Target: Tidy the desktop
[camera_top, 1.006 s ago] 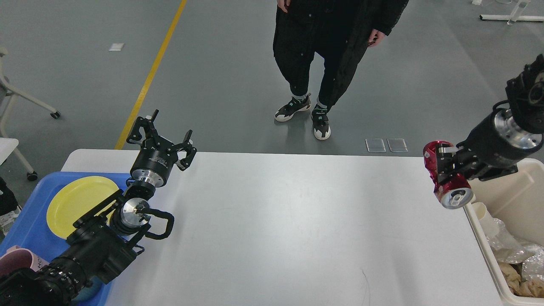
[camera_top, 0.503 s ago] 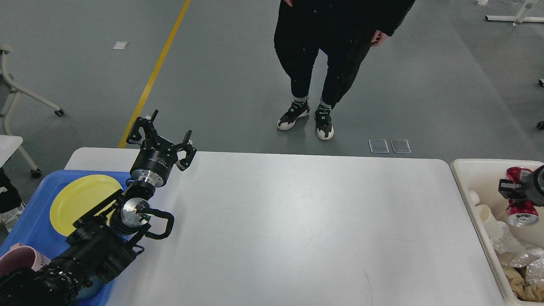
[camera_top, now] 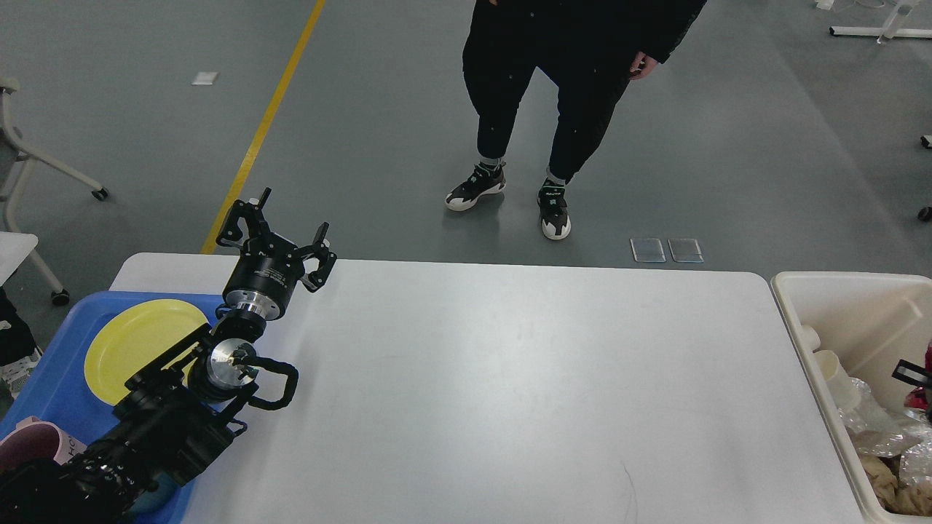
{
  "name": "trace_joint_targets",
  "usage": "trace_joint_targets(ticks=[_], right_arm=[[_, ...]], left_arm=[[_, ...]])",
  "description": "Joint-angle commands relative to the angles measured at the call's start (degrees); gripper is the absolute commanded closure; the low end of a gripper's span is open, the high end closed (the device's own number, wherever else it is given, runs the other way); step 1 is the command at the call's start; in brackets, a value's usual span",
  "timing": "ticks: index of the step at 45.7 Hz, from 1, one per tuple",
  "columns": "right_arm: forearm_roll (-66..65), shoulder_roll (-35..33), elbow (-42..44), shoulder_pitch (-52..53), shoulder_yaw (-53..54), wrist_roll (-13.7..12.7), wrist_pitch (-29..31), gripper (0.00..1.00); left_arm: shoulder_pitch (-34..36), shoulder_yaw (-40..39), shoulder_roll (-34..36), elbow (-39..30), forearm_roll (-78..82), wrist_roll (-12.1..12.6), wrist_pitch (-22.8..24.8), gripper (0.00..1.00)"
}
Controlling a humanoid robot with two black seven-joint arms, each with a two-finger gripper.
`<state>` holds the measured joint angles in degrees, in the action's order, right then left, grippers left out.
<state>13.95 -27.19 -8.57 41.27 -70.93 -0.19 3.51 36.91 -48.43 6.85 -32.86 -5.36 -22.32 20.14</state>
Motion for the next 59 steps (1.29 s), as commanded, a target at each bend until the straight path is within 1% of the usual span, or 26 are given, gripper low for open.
trace_joint_targets(ticks=[1, 14, 25, 27, 28, 31, 35, 39, 42, 44, 49, 53, 56, 59], right_arm=[[-0.06, 2.14, 3.65, -4.8, 5.89, 0.02, -0.08, 0.0], [-0.06, 2.76, 3.65, -6.29, 6.86, 0.02, -0.08, 0.0], [0.03, 2.23, 3.65, -4.02, 9.31, 0.02, -0.08, 0.0], [0.03, 1.79, 3.3, -1.91, 11.33, -0.07, 0.18, 0.0], [0.03, 0.83, 2.86, 1.15, 14.65, -0.07, 0.7, 0.0], [-0.06, -0.49, 2.69, 4.51, 19.32, 0.02, 0.71, 0.0], [-0.06, -0.93, 2.6, 9.34, 25.3, 0.02, 0.71, 0.0], [0.03, -0.76, 2.42, 13.39, 31.45, 0.72, 0.71, 0.0], [0.12, -0.41, 1.28, 14.53, 39.7, 1.07, 0.71, 0.0], [0.12, -0.58, -0.73, 14.71, 47.16, 2.12, 0.8, 0.0], [0.03, -0.85, -4.78, 13.57, 67.73, 6.43, 0.8, 0.0], [0.03, -0.06, -5.49, 12.6, 78.29, 9.85, 0.88, 0.0], [0.03, 0.3, -6.36, 12.34, 81.12, 14.24, 1.32, 0.0], [0.03, 0.3, -8.29, 11.2, 81.13, 20.83, 2.9, 0.0]], left_arm=[[0.0, 0.0, 0.0, -0.01, 0.0, 0.0, -0.01, 0.04], [0.0, 0.0, 0.0, -0.01, 0.0, 0.0, -0.01, 0.04], [0.0, 0.0, 0.0, -0.01, 0.0, 0.0, -0.01, 0.04], [0.0, 0.0, 0.0, -0.01, 0.0, 0.0, -0.01, 0.04], [0.09, 0.0, 0.0, -0.01, 0.0, 0.0, -0.01, 0.04], [0.0, 0.0, 0.0, -0.01, 0.0, 0.0, -0.01, 0.04], [0.09, 0.0, 0.0, -0.01, 0.0, 0.0, 0.07, 0.04], [0.0, 0.0, 0.0, -0.01, 0.0, 0.0, -0.01, 0.04], [0.0, 0.0, 0.0, -0.01, 0.0, 0.0, -0.01, 0.04], [0.0, 0.0, 0.0, -0.01, 0.0, 0.0, 0.08, 0.04], [0.0, 0.0, 0.09, -0.01, 0.0, 0.0, 0.07, 0.04], [0.0, 0.0, 0.09, -0.01, 0.0, 0.0, -0.01, 0.04], [0.0, 0.0, 0.09, -0.01, 0.0, 0.0, -0.01, 0.04], [0.0, 0.0, 0.09, -0.01, 0.0, 0.0, 0.08, 0.04]])
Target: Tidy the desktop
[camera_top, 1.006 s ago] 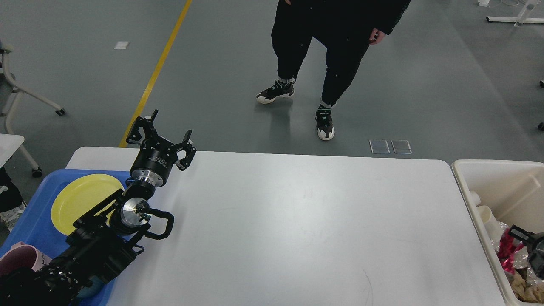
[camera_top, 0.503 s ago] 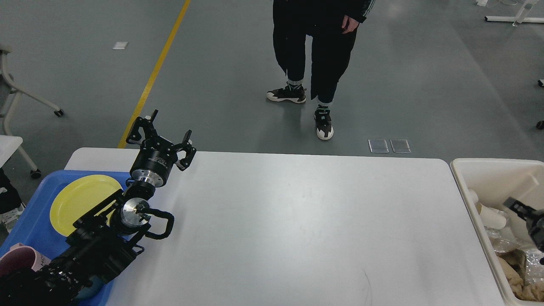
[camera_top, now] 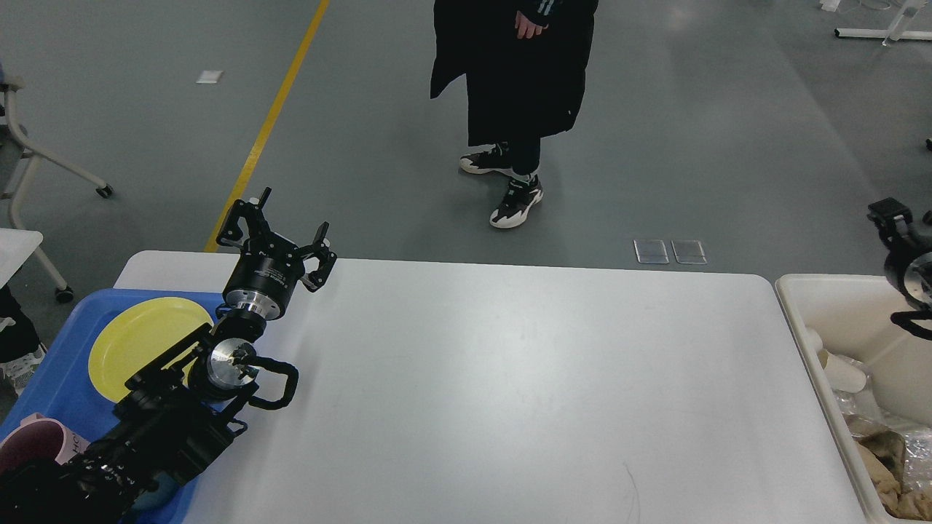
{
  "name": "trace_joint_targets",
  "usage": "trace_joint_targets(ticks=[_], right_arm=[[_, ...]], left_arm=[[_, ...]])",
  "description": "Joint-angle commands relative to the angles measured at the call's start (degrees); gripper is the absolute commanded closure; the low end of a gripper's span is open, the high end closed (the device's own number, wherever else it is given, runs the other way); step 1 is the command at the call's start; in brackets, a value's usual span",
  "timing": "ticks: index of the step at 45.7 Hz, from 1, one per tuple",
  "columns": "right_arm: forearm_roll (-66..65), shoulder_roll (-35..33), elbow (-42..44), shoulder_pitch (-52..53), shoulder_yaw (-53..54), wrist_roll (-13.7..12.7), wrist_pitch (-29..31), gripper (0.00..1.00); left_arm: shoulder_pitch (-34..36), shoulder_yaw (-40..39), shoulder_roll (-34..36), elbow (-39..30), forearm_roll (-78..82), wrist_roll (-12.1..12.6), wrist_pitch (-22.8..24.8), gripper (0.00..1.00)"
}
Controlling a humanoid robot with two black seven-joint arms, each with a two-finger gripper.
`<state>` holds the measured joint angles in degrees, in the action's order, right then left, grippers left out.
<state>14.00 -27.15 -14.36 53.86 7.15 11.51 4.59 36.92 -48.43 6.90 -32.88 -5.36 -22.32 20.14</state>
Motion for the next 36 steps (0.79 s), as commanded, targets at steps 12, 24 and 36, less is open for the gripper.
trace_joint_targets(ticks=[12, 24, 36], right_arm=[[-0.02, -0.18, -13.76, -8.24, 3.31, 26.63, 9.03, 0.0], [0.07, 7.63, -14.3, -11.93, 7.61, 26.46, 8.15, 0.0], [0.15, 11.77, -14.21, -14.22, 11.21, 26.46, 8.24, 0.0]], left_arm=[[-0.01, 0.0, 0.04, 0.01, 0.0, 0.0, -0.01, 0.04], [-0.01, 0.0, 0.04, 0.01, 0.0, 0.0, 0.07, 0.04], [-0.01, 0.0, -0.04, 0.01, 0.0, 0.0, -0.01, 0.04]])
